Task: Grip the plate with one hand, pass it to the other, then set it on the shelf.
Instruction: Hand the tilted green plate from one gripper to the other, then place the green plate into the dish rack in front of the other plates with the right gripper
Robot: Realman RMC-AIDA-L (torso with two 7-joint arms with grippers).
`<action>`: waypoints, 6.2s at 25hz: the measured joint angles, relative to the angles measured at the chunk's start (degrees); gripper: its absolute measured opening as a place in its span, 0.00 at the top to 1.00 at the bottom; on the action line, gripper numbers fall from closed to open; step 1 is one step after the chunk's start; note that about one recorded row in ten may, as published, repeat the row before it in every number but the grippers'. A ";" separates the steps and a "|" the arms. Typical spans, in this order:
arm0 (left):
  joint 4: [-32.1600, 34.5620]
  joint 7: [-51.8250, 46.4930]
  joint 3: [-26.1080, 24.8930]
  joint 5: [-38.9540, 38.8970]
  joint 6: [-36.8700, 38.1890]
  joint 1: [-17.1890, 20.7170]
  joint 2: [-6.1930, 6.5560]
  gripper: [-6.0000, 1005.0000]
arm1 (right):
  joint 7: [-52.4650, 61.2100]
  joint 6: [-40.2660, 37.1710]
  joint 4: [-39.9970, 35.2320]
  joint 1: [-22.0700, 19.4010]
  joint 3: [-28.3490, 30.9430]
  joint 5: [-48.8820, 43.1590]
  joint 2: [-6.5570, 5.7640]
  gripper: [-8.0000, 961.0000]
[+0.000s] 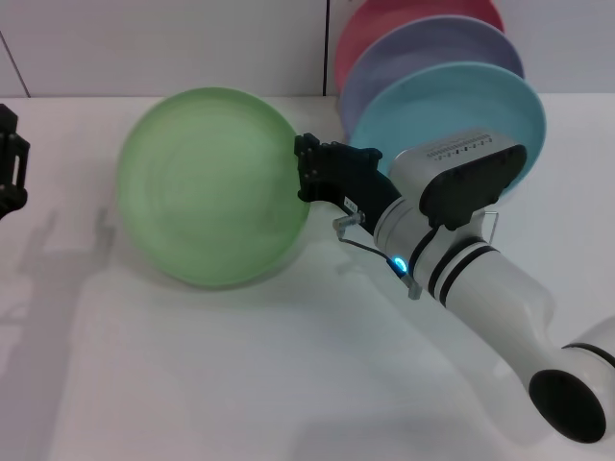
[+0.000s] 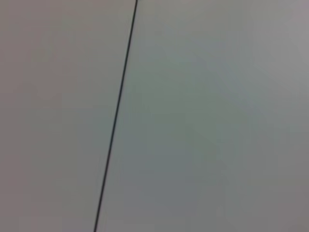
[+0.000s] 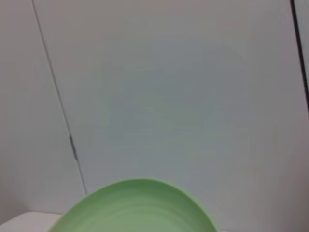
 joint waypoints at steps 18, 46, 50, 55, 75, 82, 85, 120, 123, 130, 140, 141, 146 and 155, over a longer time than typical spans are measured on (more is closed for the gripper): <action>3.00 -1.52 -5.10 -0.07 -2.09 -1.38 -0.14 0.38 | -6.09 -9.16 -1.32 -2.52 0.04 -9.57 0.00 0.97; 5.89 -9.31 -11.88 0.43 -8.53 -4.90 0.15 0.38 | -17.58 -26.65 -5.62 -6.75 0.97 -19.04 -0.24 0.97; 5.47 -11.00 -11.81 0.58 -9.47 -5.02 0.07 0.38 | -19.76 -31.97 -7.85 -7.75 0.46 -20.39 -0.30 0.97; 5.91 -14.11 -11.81 0.63 -10.44 -5.02 0.13 0.38 | -24.98 -37.67 -11.17 -9.33 0.71 -22.86 -0.60 0.97; 2.63 -18.53 -8.36 0.64 -10.53 -3.16 -0.41 0.38 | -25.22 -56.68 -33.33 -7.37 0.12 -30.47 -1.01 0.98; 0.41 -18.53 -7.02 0.63 -11.14 -2.44 -0.44 0.38 | -25.34 -60.33 -39.99 -6.87 0.22 -30.16 -1.57 0.98; 0.09 -18.53 -6.08 0.60 -11.28 -2.55 -0.48 0.38 | -25.49 -61.64 -42.94 -6.08 0.21 -30.05 -2.19 0.98; -4.18 -17.92 -4.31 0.19 -15.77 -3.23 -0.71 0.38 | -22.55 -63.26 -51.86 -6.45 -10.42 -30.33 -8.78 0.98; -4.24 -17.92 -4.42 0.20 -16.21 -3.48 -0.71 0.38 | -19.58 -63.36 -53.83 -5.93 -12.03 -30.17 -8.89 0.98; -4.28 -17.91 -4.31 0.20 -16.52 -3.87 -0.71 0.38 | -15.59 -63.79 -56.58 -4.95 -14.00 -30.01 -9.04 0.98; -4.97 -18.07 -3.68 0.15 -17.14 -3.71 -0.71 0.38 | -13.59 -62.63 -58.84 -4.28 -15.47 -29.95 -9.08 0.98; -5.05 -18.01 -3.63 0.13 -17.20 -3.69 -0.71 0.38 | -13.59 -62.20 -58.83 -4.27 -15.50 -29.93 -9.07 0.98; -5.08 -18.14 -3.49 0.10 -18.01 -3.86 -0.72 0.38 | -13.96 -60.80 -58.56 -4.34 -15.59 -29.92 -8.61 0.98; -5.08 -18.37 -3.37 0.46 -18.21 -3.28 -0.72 0.38 | -14.84 -59.72 -59.25 -5.22 -16.35 -30.01 -6.92 0.98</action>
